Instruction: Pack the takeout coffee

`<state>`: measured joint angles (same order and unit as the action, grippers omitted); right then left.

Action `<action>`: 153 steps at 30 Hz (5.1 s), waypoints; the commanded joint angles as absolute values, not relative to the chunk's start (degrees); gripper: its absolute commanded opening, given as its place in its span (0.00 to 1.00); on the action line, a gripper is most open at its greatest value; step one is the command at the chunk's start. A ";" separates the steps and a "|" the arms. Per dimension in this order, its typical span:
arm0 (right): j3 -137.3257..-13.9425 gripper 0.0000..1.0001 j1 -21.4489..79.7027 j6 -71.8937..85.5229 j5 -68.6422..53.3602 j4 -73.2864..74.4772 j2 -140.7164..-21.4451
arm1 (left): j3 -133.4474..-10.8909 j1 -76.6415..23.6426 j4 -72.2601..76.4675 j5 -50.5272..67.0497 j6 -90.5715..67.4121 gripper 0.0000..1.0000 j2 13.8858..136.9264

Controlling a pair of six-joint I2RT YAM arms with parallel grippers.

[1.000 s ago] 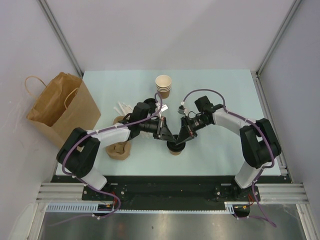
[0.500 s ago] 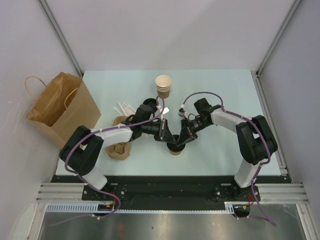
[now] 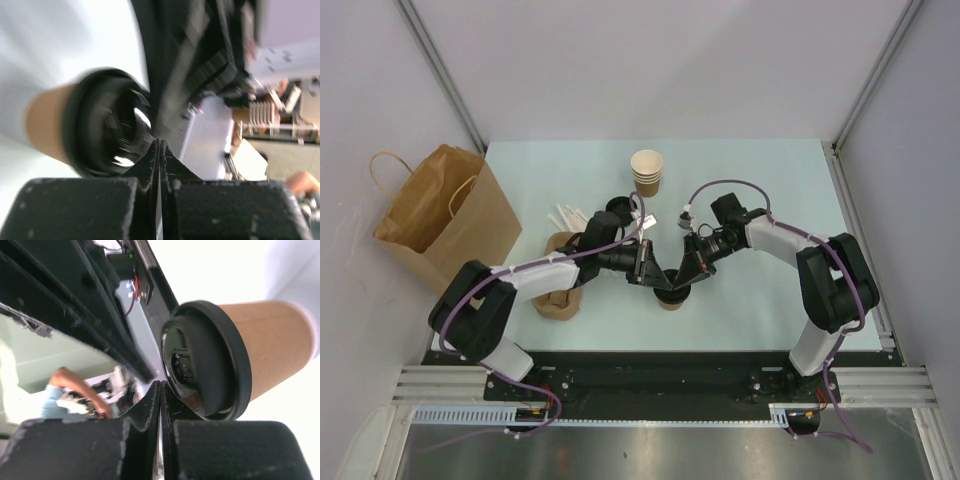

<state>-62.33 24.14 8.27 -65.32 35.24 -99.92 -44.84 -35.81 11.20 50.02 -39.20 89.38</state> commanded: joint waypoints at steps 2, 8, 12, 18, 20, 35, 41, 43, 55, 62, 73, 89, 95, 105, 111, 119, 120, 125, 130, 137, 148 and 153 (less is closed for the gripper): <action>-63.11 0.01 21.98 5.80 -66.97 31.11 -93.44 | -43.60 -35.52 11.69 56.33 -38.58 0.00 82.27; -63.11 0.03 21.62 7.64 -64.26 30.33 -91.58 | -42.63 -34.71 11.16 56.95 -37.97 0.00 79.98; -63.11 0.03 23.28 10.63 -62.93 27.17 -92.72 | -44.21 -37.96 10.11 55.99 -36.13 0.00 80.77; -63.11 0.03 24.26 11.25 -60.91 26.10 -95.97 | -46.14 -39.20 11.08 53.70 -37.79 0.00 86.65; -63.10 0.03 24.26 11.34 -60.47 26.10 -97.29 | -46.84 -39.20 11.25 53.18 -37.79 0.00 88.41; -63.11 0.03 24.17 10.90 -59.24 26.28 -101.78 | -44.92 -37.97 10.63 50.80 -38.49 0.00 94.04; -63.11 0.03 24.52 10.90 -59.15 26.45 -100.99 | -42.37 -38.41 25.02 58.18 -48.58 0.00 90.97; -63.11 0.03 24.78 10.55 -58.89 26.72 -100.81 | -41.66 -38.41 30.39 59.49 -53.77 0.00 89.74; -63.11 0.03 25.40 10.63 -58.10 26.72 -100.81 | -43.16 -38.15 23.82 56.52 -50.71 0.00 90.96; -63.11 0.03 25.31 10.02 -57.74 27.25 -101.34 | -42.72 -36.04 18.65 52.57 -48.35 0.00 95.88; -63.11 0.03 25.40 9.76 -57.66 27.69 -101.87 | -39.37 -35.07 16.88 48.69 -49.75 0.00 97.47; -63.89 0.43 25.23 18.63 -69.52 14.60 -91.24 | -47.18 -38.32 12.32 57.39 -43.96 0.37 74.46; -68.55 0.85 23.29 13.56 -63.85 22.03 -85.44 | -56.83 -34.46 -8.93 56.18 -28.18 0.73 67.77; -70.93 1.00 32.07 -4.21 -22.51 38.49 -78.57 | -67.32 -17.32 -34.61 46.68 -7.22 1.00 58.89; -71.01 1.00 41.21 -7.64 -12.14 38.15 -80.32 | -65.66 -16.44 -39.55 42.63 -2.90 0.99 54.41; -71.02 1.00 45.09 -8.26 -10.37 38.59 -84.11 | -63.72 -16.26 -36.48 44.12 -5.27 1.00 53.70; -71.02 1.00 45.26 -8.44 -10.28 38.41 -84.46 | -63.81 -16.35 -36.04 44.38 -5.53 1.00 53.88; -71.02 1.00 46.41 -8.44 -10.55 38.23 -86.39 | -63.46 -16.35 -35.68 45.09 -5.98 1.00 53.96; -71.02 1.00 46.58 -8.35 -10.99 38.15 -87.97 | -62.84 -16.26 -35.07 45.09 -6.24 1.00 53.53; -71.02 1.00 47.64 -8.44 -9.93 37.27 -89.30 | -62.23 -16.26 -34.37 45.00 -6.15 0.99 53.53; -71.02 0.93 47.99 -8.70 -8.00 37.26 -90.44 | -61.00 -16.35 -32.52 44.74 -6.77 1.00 53.53; -71.02 0.81 48.25 -8.96 -7.65 37.35 -89.91 | -60.91 -16.35 -31.99 44.65 -6.94 1.00 53.79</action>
<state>-69.41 47.64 -8.29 -8.32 37.87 -89.60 -61.06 -16.73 -34.52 43.90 -6.52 54.11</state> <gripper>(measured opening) 0.848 0.994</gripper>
